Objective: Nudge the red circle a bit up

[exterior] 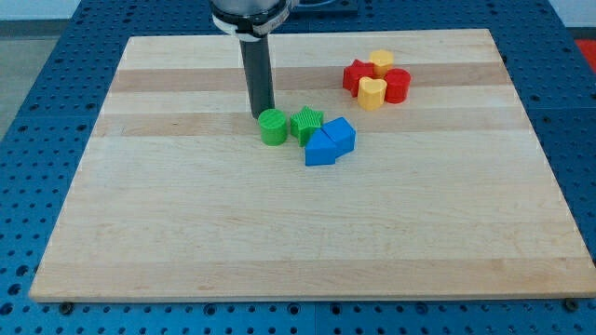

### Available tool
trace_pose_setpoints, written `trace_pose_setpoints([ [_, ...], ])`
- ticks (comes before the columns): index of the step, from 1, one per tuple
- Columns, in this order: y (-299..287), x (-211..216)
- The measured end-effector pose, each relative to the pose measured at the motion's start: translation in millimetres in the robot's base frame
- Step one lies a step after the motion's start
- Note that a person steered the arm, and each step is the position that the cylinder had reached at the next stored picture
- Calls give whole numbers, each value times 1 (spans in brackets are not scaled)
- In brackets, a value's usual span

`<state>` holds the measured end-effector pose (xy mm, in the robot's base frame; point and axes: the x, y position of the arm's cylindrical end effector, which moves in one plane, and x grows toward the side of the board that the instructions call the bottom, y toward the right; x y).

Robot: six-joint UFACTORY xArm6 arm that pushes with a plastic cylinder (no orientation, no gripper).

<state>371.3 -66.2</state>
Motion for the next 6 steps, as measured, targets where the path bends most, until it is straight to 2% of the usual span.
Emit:
trace_pose_setpoints([
  [6,0,51],
])
